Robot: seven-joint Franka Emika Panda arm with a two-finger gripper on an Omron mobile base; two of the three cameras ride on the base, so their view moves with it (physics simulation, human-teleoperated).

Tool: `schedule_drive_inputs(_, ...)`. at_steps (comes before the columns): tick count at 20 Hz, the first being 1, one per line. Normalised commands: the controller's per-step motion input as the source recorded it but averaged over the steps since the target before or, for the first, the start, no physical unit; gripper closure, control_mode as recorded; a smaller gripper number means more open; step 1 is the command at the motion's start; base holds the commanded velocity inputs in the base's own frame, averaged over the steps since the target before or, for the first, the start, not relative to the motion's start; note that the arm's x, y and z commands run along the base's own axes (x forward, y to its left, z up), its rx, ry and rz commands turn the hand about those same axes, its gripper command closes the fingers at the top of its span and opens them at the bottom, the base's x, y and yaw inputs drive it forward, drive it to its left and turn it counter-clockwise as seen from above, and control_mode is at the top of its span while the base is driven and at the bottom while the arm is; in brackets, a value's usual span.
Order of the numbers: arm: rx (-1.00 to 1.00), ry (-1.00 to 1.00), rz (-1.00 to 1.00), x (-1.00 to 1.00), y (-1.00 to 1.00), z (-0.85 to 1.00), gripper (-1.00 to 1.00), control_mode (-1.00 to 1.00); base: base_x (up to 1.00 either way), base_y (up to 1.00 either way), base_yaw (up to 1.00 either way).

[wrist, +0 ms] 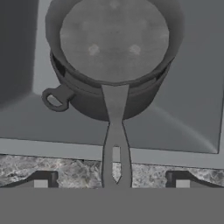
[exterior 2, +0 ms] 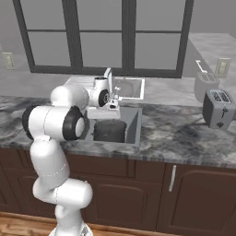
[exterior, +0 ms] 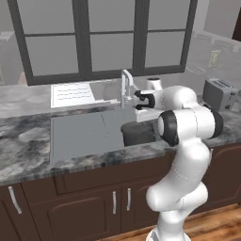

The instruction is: Move the pot and pan from the stove into the sink.

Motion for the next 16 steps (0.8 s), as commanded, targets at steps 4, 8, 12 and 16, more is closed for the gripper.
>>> schedule_drive_inputs(4, 0.0, -0.27, 0.01, -0.97, 0.0, 0.14, -1.0, -1.0, 0.0, 0.0, 0.0)
schedule_drive_inputs(8, 0.0, -0.34, 0.0, -0.92, 0.0, 0.3, -1.0, -1.0, 0.0, 0.0, 0.0)
schedule_drive_inputs(12, 0.0, -0.36, 0.0, -0.9, 0.0, 0.35, -1.0, -1.0, 0.0, 0.0, 0.0)
schedule_drive_inputs(16, 0.0, -0.37, 0.0, -0.89, 0.0, 0.33, -1.0, -1.0, 0.0, 0.0, 0.0)
